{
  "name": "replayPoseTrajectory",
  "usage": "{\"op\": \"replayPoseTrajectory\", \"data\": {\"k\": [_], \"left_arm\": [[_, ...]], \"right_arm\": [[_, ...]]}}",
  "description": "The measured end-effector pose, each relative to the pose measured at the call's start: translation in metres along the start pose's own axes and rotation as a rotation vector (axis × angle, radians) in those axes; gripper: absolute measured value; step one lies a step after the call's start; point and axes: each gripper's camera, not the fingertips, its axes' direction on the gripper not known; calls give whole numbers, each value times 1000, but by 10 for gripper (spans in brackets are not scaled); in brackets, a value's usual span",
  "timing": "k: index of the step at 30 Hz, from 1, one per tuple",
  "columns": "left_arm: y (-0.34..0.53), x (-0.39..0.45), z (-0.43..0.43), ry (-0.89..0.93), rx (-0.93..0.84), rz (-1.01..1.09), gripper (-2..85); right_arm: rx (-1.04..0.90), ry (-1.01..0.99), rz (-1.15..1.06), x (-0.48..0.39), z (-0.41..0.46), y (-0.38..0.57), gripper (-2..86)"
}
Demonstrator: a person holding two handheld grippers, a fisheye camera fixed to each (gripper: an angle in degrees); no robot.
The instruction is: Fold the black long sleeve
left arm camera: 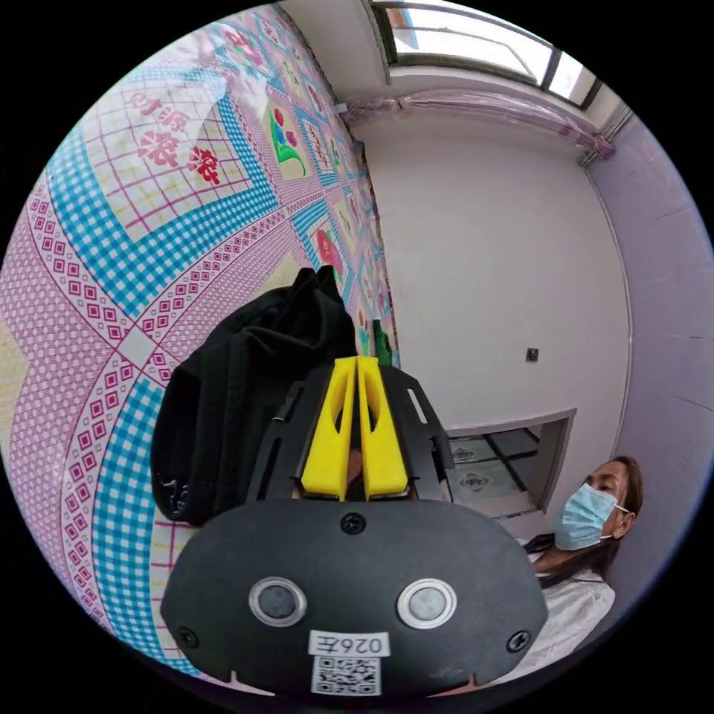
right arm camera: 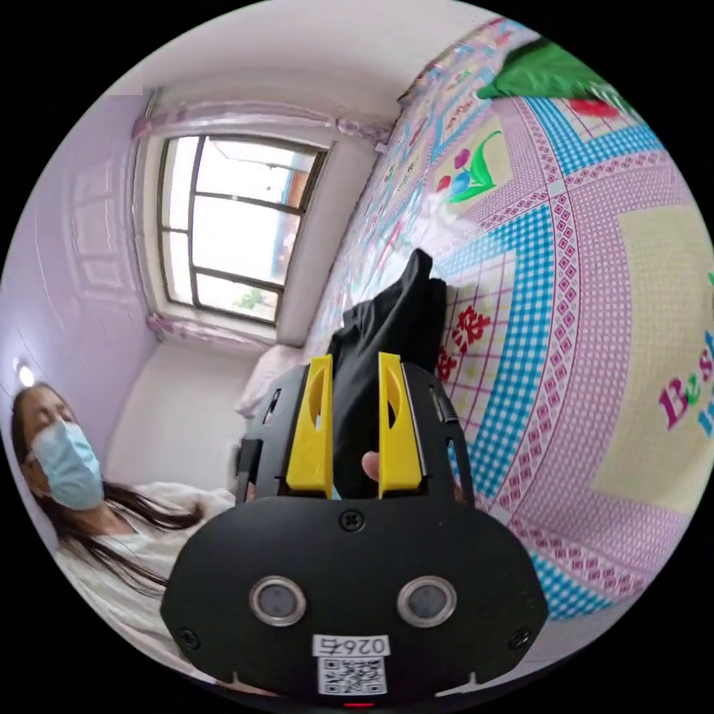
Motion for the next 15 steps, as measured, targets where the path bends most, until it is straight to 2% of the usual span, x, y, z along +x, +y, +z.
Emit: {"op": "replayPoseTrajectory", "data": {"k": [3,6,10,15], "left_arm": [[-3,-29,7,-112,-58,-74,-10],[5,-37,0,-26,25,-93,-10],[7,-36,0,-98,-18,-76,-10],[13,-47,2,-63,-3,-111,-10]], "right_arm": [[-17,128,-95,-32,26,62,80],[-38,148,-148,-49,48,117,84],[-76,333,-316,-68,82,172,87],[-77,324,-479,-76,123,194,69]]}}
